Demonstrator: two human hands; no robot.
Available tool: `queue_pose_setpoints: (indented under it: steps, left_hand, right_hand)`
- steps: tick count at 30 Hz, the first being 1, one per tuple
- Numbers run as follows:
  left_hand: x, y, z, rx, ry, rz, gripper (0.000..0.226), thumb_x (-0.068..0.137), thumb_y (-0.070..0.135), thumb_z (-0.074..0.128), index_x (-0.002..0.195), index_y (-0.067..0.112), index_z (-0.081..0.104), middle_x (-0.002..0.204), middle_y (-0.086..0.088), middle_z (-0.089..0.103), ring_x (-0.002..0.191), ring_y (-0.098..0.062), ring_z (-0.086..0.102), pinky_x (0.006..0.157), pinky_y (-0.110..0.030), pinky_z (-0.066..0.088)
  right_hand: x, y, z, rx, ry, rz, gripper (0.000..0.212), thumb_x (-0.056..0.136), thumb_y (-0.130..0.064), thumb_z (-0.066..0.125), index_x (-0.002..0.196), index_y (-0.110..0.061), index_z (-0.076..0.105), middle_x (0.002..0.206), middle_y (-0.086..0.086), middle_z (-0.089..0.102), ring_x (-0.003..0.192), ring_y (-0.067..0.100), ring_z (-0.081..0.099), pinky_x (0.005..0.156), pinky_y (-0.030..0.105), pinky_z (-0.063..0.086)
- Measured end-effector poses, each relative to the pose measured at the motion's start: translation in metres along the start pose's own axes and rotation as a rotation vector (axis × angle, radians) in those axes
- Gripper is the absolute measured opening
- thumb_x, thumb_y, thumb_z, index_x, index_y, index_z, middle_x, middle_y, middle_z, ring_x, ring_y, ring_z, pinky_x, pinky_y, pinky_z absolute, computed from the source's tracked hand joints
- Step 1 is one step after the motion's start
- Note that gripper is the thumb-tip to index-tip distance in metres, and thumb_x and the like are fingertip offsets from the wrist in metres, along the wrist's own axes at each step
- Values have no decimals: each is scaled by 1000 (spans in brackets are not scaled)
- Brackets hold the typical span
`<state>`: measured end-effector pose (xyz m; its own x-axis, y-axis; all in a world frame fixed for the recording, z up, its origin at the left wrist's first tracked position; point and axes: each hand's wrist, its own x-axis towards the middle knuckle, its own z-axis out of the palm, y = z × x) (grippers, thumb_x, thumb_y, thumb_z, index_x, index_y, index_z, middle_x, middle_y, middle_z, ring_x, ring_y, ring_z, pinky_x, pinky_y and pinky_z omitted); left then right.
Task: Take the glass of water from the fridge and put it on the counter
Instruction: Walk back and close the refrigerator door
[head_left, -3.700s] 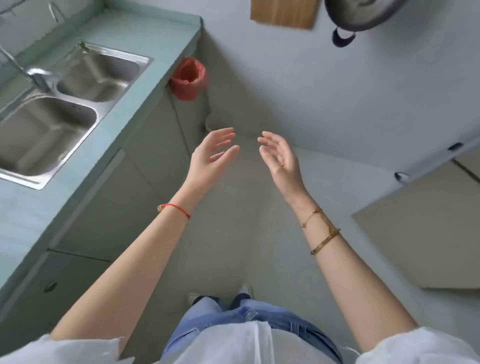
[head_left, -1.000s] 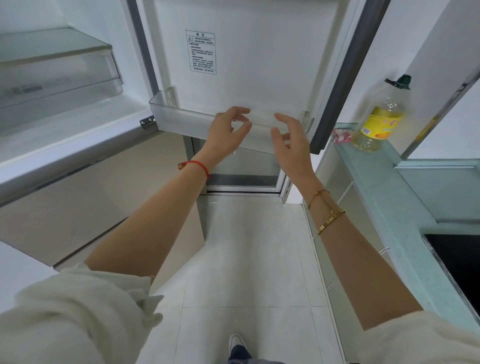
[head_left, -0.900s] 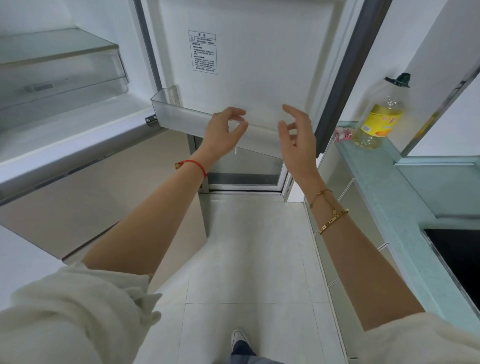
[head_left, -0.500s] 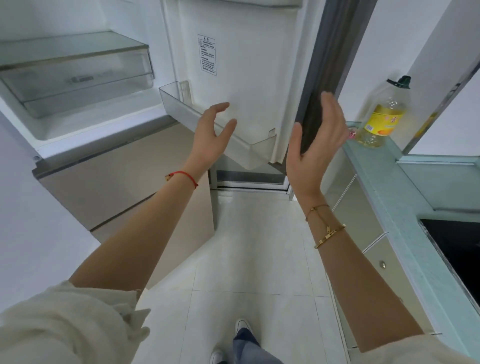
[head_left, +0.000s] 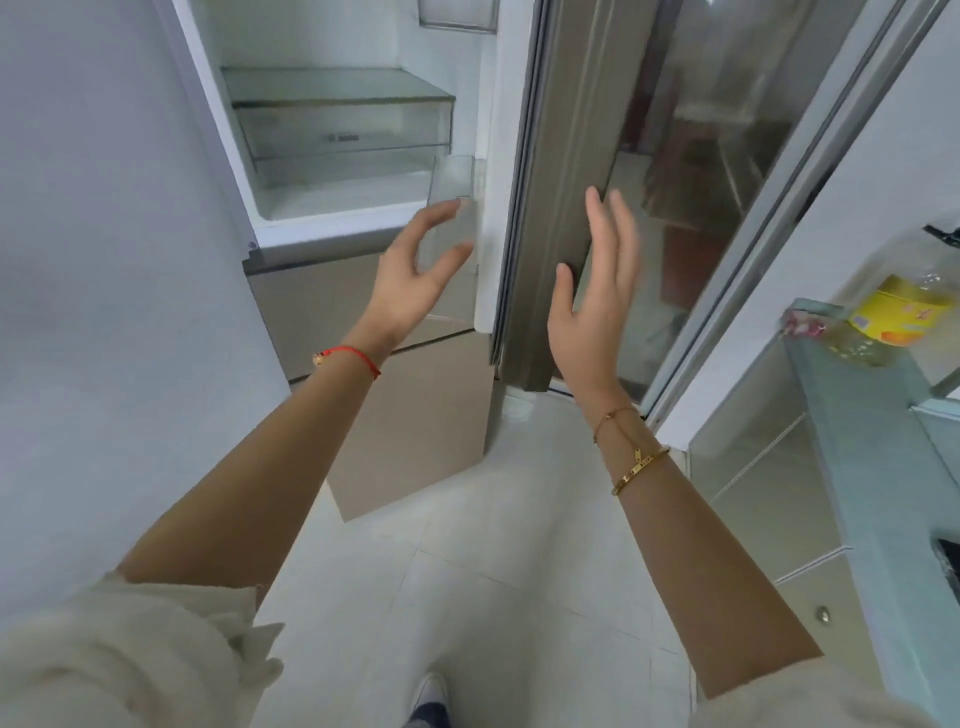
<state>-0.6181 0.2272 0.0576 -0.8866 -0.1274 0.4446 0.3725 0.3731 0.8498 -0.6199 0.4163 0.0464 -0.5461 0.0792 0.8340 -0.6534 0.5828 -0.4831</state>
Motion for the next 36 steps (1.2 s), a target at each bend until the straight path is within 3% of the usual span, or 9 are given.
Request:
queue_pose_setpoints:
  steps: [4,8,12,16,19,23,27,31,36]
  left_hand:
    - [-28,5,-22,10,28,-35,49,99,34,61,146,27,50,154,9,48,148,-8,36,125,-38,27]
    - [-51,7,-38,17,121,-50,51,99,31,61,148,27,47,155,11,46,149,-6,35,127,-41,26]
    - [-61,7,-57,48,173,-61,52,99,29,60,149,29,46,154,12,47,144,-9,39,123,-44,33]
    - [-58,-4,-78,74,202,-65,52,99,26,59,149,29,45,152,9,46,135,-11,46,117,-44,41]
    - [-50,-18,-96,87,205,-66,51,98,27,60,148,29,46,149,10,46,132,-10,48,114,-42,44]
    - [-33,-40,-121,108,208,-51,52,97,24,61,147,24,47,149,8,47,132,-13,51,112,-44,46]
    - [-9,-67,-156,149,221,-17,53,97,21,61,147,18,47,147,-1,48,130,-18,54,109,-46,48]
    - [14,-90,-194,169,203,-16,53,98,18,60,149,17,45,148,1,45,129,-16,53,108,-41,50]
    - [44,-114,-228,165,144,-59,63,99,14,60,156,14,34,160,-1,34,136,-14,48,111,-34,47]
  right_hand:
    - [-3,-17,17,-19,-106,-60,61,94,0,48,152,-16,41,162,9,32,145,15,34,120,16,14]
    - [-7,-40,39,39,-254,-76,65,94,-4,45,156,-20,34,166,6,27,148,23,32,123,25,18]
    - [-8,-65,64,192,-344,-65,67,95,-2,45,158,-17,28,167,5,26,153,19,25,123,17,8]
    - [-8,-83,88,422,-475,10,70,97,-1,45,160,-10,17,168,6,23,154,23,27,127,45,24]
    - [-5,-91,110,471,-543,36,66,98,0,43,159,-9,20,168,6,23,154,22,27,124,52,27]
    - [-1,-99,153,487,-571,34,58,100,1,41,157,-6,28,167,9,25,155,22,24,125,50,26]
    - [3,-108,201,524,-511,70,52,102,-1,41,153,-3,34,161,11,31,149,23,36,121,43,36]
    - [9,-119,247,559,-514,106,51,103,-1,42,153,-5,36,158,10,35,145,21,40,117,36,41]
    - [15,-130,296,583,-520,192,52,105,-5,41,155,-10,33,162,5,35,147,17,37,117,24,36]
